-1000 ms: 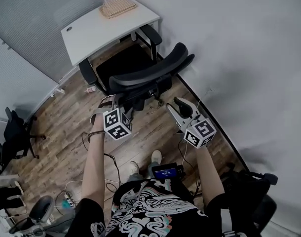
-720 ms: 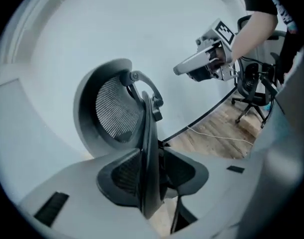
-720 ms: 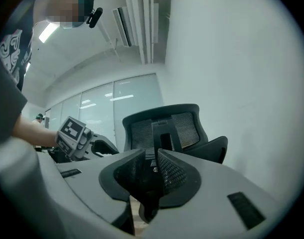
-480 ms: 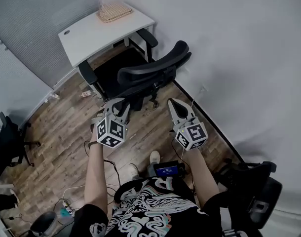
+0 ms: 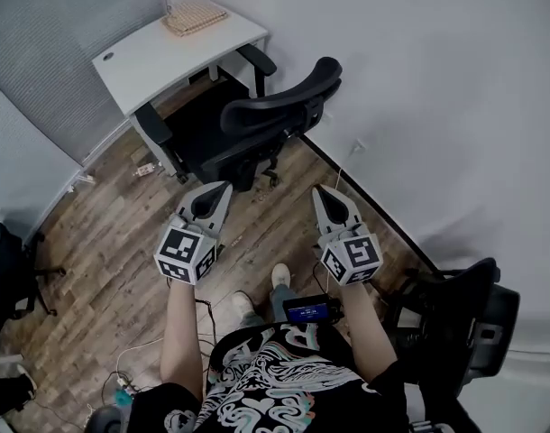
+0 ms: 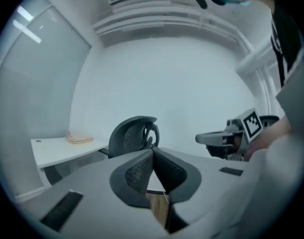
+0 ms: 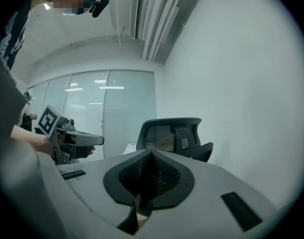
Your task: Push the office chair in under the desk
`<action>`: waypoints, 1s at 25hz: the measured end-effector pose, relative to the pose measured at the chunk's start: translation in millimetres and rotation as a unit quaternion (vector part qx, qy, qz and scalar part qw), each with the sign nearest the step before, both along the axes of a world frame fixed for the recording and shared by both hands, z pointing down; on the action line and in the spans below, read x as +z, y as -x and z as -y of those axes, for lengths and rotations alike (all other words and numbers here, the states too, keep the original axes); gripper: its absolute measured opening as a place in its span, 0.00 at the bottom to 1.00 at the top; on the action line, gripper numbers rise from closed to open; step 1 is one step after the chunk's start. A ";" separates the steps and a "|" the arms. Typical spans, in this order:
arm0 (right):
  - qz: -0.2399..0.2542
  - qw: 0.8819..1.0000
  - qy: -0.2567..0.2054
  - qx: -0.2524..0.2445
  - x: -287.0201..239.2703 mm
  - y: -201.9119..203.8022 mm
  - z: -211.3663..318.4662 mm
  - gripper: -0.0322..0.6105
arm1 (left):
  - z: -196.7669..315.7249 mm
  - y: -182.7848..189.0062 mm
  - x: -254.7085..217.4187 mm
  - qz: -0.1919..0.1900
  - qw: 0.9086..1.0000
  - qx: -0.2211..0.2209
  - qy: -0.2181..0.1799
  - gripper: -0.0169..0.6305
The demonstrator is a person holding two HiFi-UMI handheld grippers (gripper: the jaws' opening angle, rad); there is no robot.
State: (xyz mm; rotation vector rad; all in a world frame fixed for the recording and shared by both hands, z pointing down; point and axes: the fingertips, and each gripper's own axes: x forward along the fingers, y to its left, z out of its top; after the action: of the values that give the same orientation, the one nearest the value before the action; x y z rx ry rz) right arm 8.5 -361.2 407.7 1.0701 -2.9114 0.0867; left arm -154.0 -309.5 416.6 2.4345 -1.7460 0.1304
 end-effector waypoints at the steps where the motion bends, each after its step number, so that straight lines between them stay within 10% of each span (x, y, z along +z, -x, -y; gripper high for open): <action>1: -0.004 1.000 -0.004 0.005 -1.4 0.0 -6.8 0.10 | -4.9 3.0 -3.1 -0.020 1.000 -0.005 -0.005 0.07; 25: 0.016 1.000 -0.004 -0.012 -25.7 -30.1 -40.5 0.09 | -14.9 -23.9 -27.1 -0.005 0.996 -0.078 -0.036 0.07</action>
State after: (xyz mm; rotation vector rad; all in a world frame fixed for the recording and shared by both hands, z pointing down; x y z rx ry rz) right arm 38.6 -320.7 382.0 1.0452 -2.9550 0.0918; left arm -130.1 -294.6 389.5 2.3304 -1.9608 0.0393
